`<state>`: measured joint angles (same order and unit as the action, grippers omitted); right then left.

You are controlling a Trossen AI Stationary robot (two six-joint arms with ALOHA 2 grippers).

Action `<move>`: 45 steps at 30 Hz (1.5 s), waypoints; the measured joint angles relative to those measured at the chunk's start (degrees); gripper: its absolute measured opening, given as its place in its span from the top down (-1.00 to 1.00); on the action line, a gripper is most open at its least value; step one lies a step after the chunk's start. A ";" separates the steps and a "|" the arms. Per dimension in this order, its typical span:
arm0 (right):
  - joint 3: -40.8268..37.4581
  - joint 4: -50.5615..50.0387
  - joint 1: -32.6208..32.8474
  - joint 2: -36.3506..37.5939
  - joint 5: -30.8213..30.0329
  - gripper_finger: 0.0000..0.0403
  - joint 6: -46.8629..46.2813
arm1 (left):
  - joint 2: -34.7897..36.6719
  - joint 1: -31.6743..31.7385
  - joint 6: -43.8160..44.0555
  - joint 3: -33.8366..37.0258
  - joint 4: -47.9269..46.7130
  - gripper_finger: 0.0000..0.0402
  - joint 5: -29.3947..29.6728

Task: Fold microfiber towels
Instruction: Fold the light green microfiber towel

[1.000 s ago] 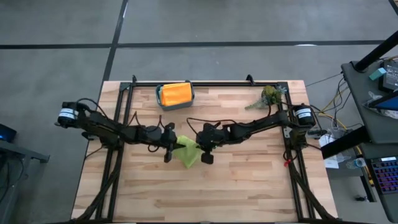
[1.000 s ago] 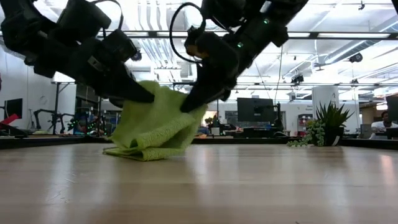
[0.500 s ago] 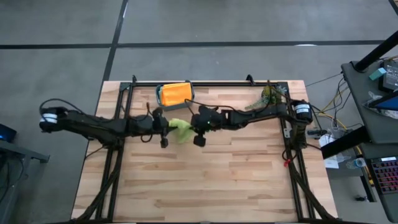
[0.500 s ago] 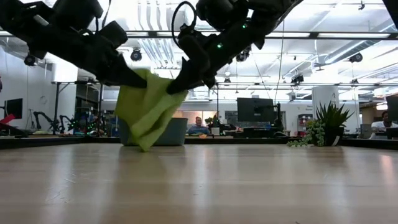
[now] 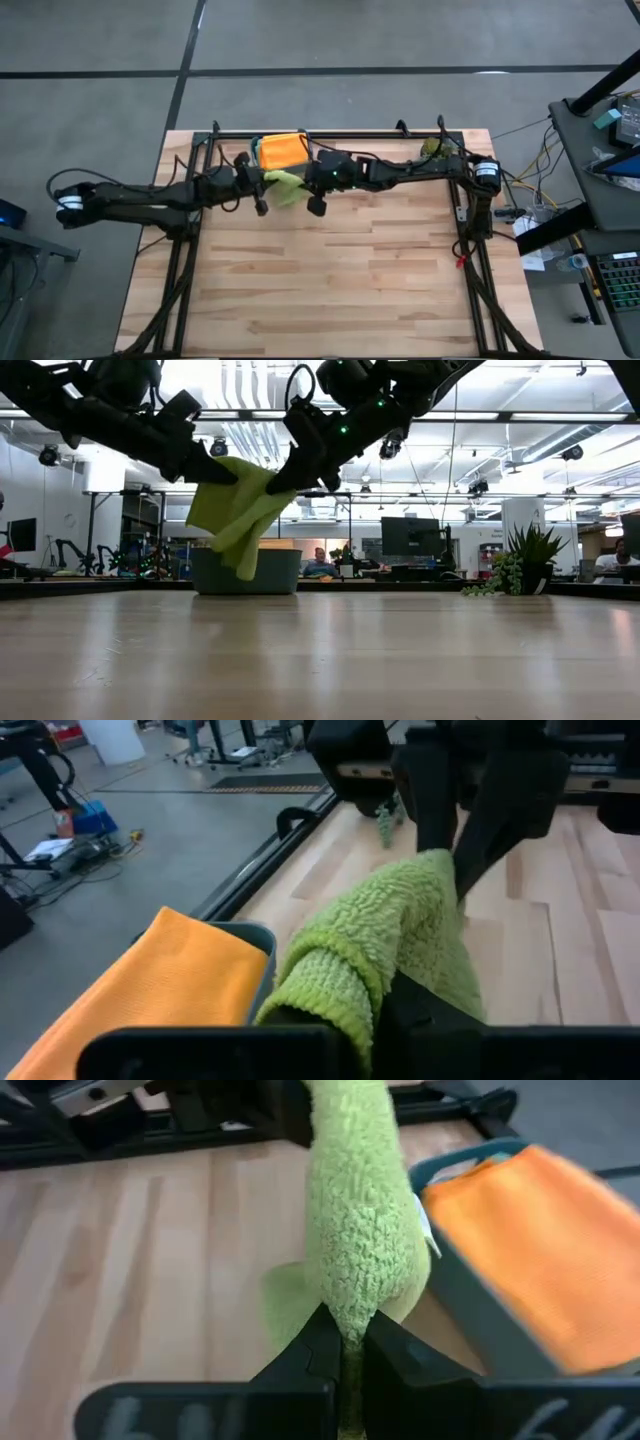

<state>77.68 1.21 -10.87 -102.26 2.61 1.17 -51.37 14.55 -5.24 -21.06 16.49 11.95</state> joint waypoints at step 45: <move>-2.83 -28.90 7.10 0.02 -9.46 0.70 -32.53 | -29.27 0.21 16.72 -0.59 25.07 -0.09 -3.40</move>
<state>74.85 -27.69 -3.77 -102.24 -6.85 -31.35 -80.65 14.75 11.48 -21.65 41.56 8.56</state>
